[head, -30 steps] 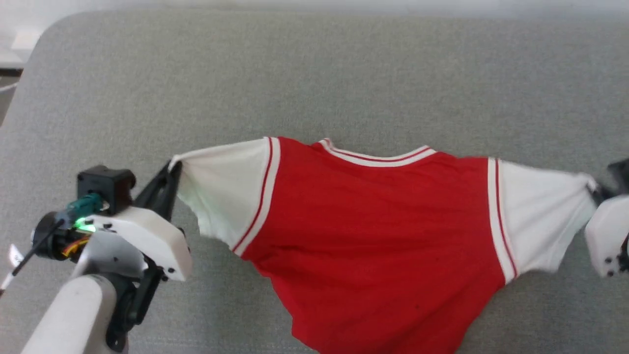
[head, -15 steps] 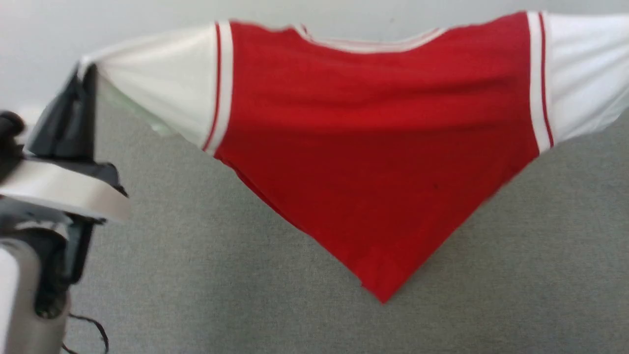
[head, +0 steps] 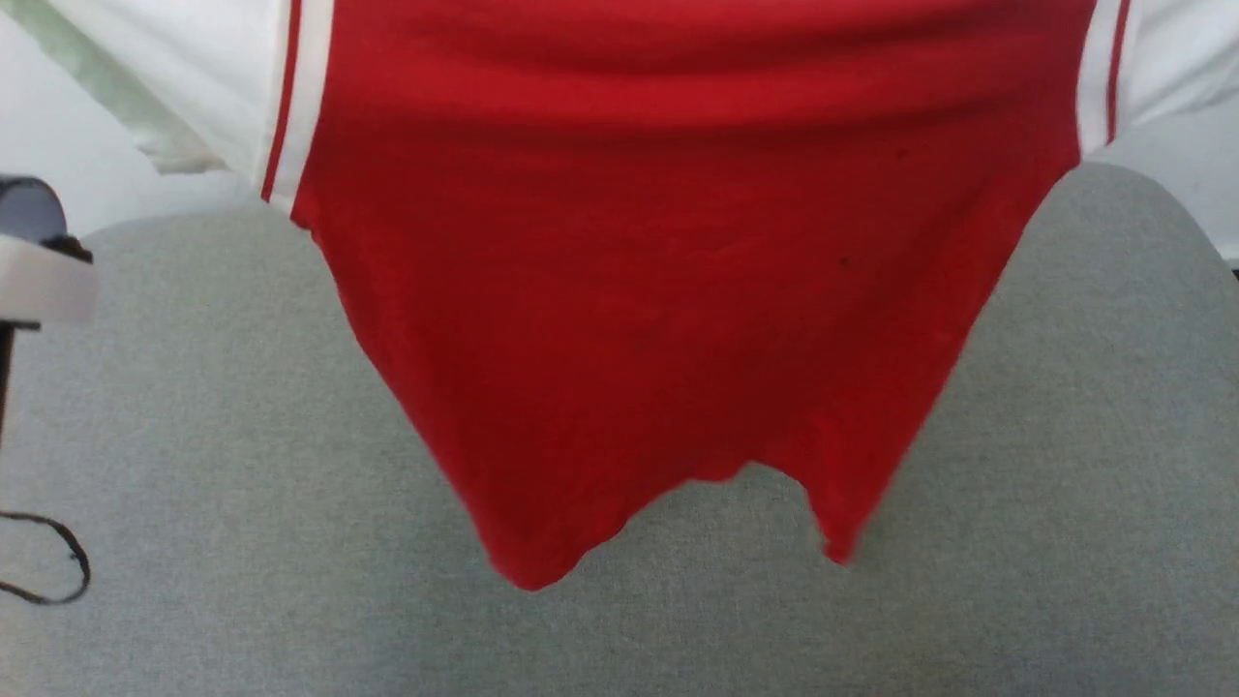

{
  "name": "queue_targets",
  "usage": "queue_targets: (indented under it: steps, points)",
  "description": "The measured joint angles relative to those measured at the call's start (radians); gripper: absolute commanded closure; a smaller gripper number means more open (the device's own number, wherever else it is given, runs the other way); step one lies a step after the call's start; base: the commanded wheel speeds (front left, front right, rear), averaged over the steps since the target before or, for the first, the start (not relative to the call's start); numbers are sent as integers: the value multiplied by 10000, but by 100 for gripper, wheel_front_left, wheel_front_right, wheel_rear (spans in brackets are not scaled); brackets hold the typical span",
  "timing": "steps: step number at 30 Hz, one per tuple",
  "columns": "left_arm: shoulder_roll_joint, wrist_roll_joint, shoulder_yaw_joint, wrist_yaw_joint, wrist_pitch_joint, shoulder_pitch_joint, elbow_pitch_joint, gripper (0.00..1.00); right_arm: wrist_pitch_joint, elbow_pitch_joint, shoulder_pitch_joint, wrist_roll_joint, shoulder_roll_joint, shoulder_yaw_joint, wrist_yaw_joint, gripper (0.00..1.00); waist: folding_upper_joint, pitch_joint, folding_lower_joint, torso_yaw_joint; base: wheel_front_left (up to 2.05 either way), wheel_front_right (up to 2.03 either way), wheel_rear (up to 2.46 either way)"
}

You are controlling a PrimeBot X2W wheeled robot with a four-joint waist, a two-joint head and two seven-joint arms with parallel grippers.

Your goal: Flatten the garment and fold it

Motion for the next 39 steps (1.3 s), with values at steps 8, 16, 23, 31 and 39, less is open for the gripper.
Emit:
queue_targets:
  steps: [8, 16, 23, 31, 39]
  points:
    - [272, -282, -577, -723, 510, -1968, 1436, 100, -339, 1187, -2153, 79, -263, 1034, -2, 100, 0, 1009, 1, -94, 0, 0, 0]
    - [-221, -462, -1300, -1377, 512, -4846, 4178, 100, -913, 3379, -4811, 303, 351, 1521, -2, 100, 0, 2563, 4, -82, 0, 0, 0]
    - [-876, -132, -1753, -1661, -403, -7821, 6498, 100, -1921, 5726, -7451, -182, 1283, 1726, 0, 100, 0, 3955, 5, -6, 0, 0, 0]
    - [-1363, 253, -1818, -1824, -2098, -10059, 8573, 100, -3095, 8007, -9563, -1127, 2098, 1712, 0, 100, 0, 5232, 3, 139, 0, 0, 0]
    - [-1526, 374, -2109, -2276, -3595, -10723, 9858, 100, -4485, 9402, -9903, -1379, 2658, 1453, -2, 100, 0, 6073, 2, 336, 0, 0, 0]
